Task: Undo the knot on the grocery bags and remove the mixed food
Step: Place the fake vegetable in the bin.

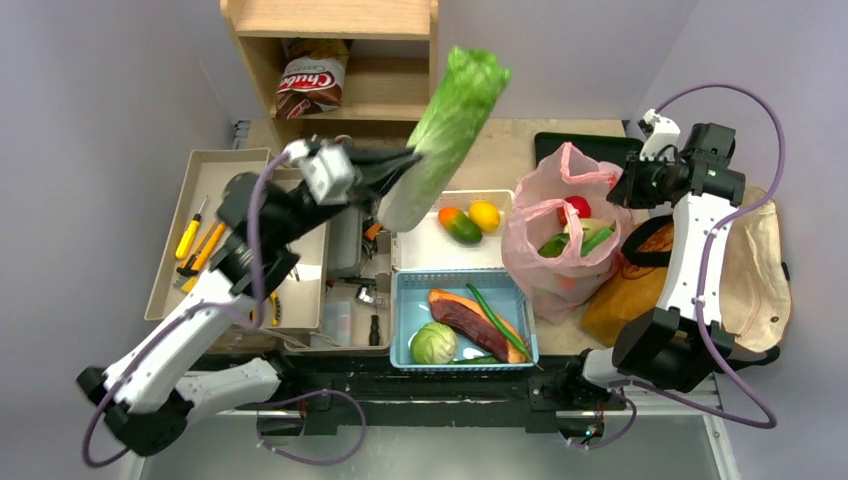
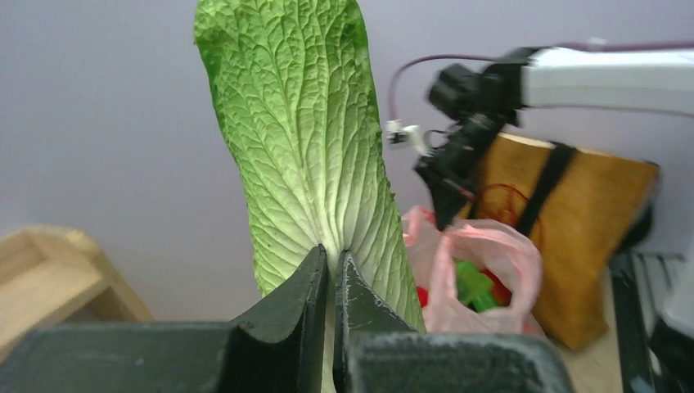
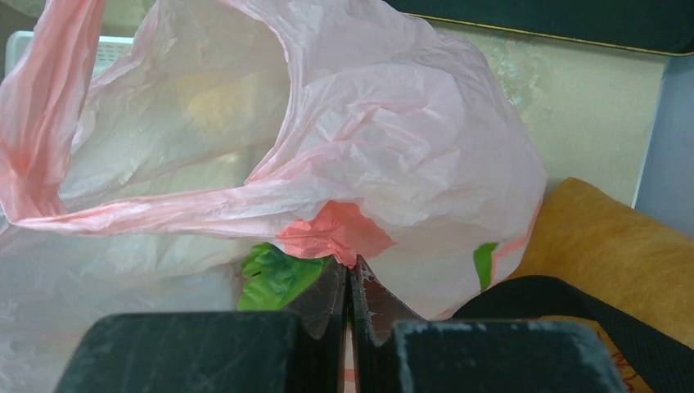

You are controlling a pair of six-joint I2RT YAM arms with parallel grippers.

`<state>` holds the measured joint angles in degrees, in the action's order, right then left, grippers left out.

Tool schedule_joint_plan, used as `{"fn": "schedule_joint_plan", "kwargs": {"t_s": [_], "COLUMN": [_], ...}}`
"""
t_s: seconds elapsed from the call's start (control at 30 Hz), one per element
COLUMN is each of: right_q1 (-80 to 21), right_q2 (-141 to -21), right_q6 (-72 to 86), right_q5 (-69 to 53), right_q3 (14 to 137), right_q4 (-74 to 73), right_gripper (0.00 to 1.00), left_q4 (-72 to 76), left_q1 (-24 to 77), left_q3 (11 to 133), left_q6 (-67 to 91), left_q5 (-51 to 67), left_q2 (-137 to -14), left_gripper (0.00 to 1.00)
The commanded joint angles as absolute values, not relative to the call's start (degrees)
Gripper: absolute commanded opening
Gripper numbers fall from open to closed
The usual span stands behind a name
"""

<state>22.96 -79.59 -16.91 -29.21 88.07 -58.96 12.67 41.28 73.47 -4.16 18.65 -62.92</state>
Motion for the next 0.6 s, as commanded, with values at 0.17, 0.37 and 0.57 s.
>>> {"fn": "schedule_joint_plan", "kwargs": {"t_s": [0.17, 0.37, 0.57], "right_q1": [23.4, 23.3, 23.3], "right_q2": [-80.0, -79.8, -79.5], "right_q6": [-13.4, -13.0, -12.7], "right_q5": [-29.5, -29.5, -31.1], "right_q3": [91.1, 91.7, 92.7], "right_q4": [-57.3, -57.3, -57.7], "right_gripper": [0.00, 0.00, 0.00], "left_q4": [-9.2, -17.5, -21.9], "left_q1": [45.8, 56.1, 59.7], "left_q3": [66.3, 65.8, 67.5], "left_q6": [-31.5, -47.5, -53.4], "left_q5": [51.5, 52.1, 46.1], "left_q2": [-58.4, -67.8, -81.1], "left_gripper": [0.00, 0.00, 0.00]}}
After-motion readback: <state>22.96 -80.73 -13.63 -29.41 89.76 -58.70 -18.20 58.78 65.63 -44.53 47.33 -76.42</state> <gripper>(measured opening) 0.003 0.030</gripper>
